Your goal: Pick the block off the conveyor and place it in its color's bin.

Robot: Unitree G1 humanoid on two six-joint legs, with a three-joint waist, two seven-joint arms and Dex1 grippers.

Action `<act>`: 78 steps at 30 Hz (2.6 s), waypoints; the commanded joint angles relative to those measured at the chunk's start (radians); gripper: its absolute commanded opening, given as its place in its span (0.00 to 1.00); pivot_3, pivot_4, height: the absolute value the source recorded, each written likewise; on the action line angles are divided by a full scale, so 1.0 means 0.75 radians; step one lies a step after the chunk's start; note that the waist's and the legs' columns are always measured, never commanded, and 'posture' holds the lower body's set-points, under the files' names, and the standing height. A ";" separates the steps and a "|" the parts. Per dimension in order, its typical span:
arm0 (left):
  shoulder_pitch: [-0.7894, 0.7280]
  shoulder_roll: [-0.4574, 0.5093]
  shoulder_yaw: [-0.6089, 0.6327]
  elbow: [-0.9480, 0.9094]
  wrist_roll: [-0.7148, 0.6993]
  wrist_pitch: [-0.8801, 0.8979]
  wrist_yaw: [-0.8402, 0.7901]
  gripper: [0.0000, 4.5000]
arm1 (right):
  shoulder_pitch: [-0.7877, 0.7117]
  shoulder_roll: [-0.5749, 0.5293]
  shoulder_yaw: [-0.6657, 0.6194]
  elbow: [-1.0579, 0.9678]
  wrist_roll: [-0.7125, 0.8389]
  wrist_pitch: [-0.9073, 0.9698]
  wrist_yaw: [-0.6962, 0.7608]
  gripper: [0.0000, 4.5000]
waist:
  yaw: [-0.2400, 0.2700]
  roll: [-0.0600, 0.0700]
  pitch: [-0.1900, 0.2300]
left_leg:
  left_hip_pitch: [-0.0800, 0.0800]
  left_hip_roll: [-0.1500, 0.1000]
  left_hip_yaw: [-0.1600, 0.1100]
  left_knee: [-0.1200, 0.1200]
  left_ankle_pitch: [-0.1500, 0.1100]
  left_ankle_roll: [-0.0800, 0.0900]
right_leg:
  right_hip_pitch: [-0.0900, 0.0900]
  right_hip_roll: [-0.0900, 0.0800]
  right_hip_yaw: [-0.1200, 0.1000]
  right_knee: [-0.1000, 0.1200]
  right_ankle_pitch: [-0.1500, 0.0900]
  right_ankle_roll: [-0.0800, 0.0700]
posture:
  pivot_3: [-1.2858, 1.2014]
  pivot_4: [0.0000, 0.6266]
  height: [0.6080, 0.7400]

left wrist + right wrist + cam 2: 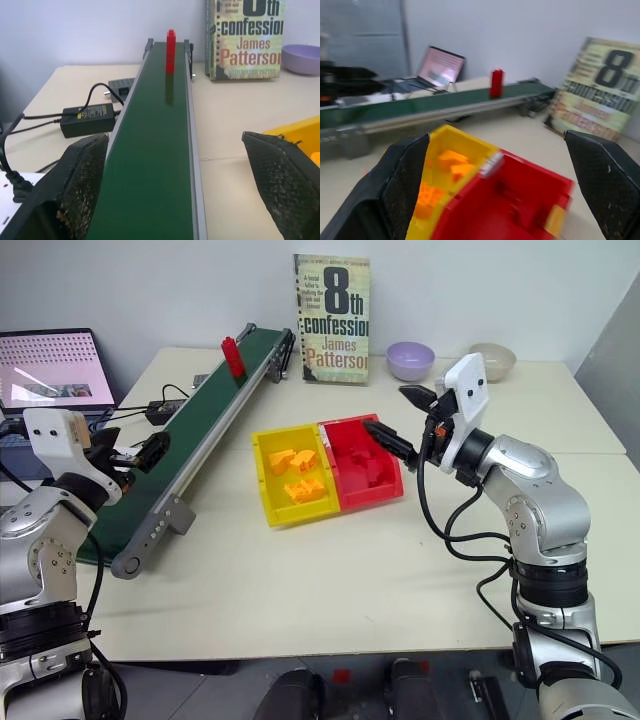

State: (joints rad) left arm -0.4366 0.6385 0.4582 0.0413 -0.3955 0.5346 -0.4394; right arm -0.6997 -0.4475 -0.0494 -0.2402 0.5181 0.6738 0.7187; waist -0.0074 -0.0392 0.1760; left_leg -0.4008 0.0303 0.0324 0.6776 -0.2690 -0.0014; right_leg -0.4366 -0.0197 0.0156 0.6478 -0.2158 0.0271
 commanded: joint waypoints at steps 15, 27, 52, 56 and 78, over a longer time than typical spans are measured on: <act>-0.054 0.056 -0.018 0.044 -0.003 -0.049 -0.056 0.99 | 0.001 -0.011 0.084 -0.163 0.128 0.023 0.105 1.00 | 0.001 0.000 0.000 | 0.000 0.000 0.000 0.000 0.000 0.000 | 0.000 -0.001 -0.001 0.000 0.000 0.000 | 0.52 0.24 1.00; -0.067 0.060 -0.038 0.065 0.008 -0.065 -0.063 0.99 | 0.019 -0.029 0.088 -0.196 0.157 0.035 0.099 1.00 | 0.001 0.000 0.000 | 0.000 0.000 0.000 0.000 0.000 0.000 | 0.000 -0.001 -0.001 0.000 0.000 0.000 | 0.52 0.24 1.00; 0.006 0.080 -0.005 0.070 0.026 -0.073 -0.031 0.68 | 0.018 -0.035 0.074 -0.226 0.203 0.086 0.060 1.00 | 0.001 0.000 0.000 | 0.000 0.000 0.001 0.000 0.000 0.000 | 0.000 -0.002 0.000 0.000 0.000 0.000 | 0.52 0.24 1.00; 0.055 0.089 0.017 0.025 0.002 -0.037 -0.035 0.51 | 0.013 -0.027 0.076 -0.231 0.211 0.093 0.048 1.00 | 0.001 0.000 0.000 | 0.000 0.001 0.000 0.000 0.000 0.000 | -0.001 -0.002 -0.001 0.000 0.000 0.000 | 0.52 0.24 1.00; -0.309 0.162 -0.182 -0.140 -0.189 0.301 -0.187 0.12 | 0.130 -0.095 0.065 -0.283 0.001 0.081 -0.154 1.00 | 0.036 -0.005 -0.001 | -0.004 -0.001 -0.004 0.002 0.000 0.000 | 0.000 -0.002 -0.005 -0.001 0.000 -0.001 | 0.52 0.24 1.00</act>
State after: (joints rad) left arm -0.5185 0.7388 0.4341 -0.0444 -0.4992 0.7410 -0.4862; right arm -0.6335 -0.5048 0.0332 -0.3868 0.5674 0.7304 0.6905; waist 0.0196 -0.0427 0.1750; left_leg -0.4041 0.0294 0.0297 0.6798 -0.2688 -0.0019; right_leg -0.4357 -0.0209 0.0094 0.6470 -0.2161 0.0265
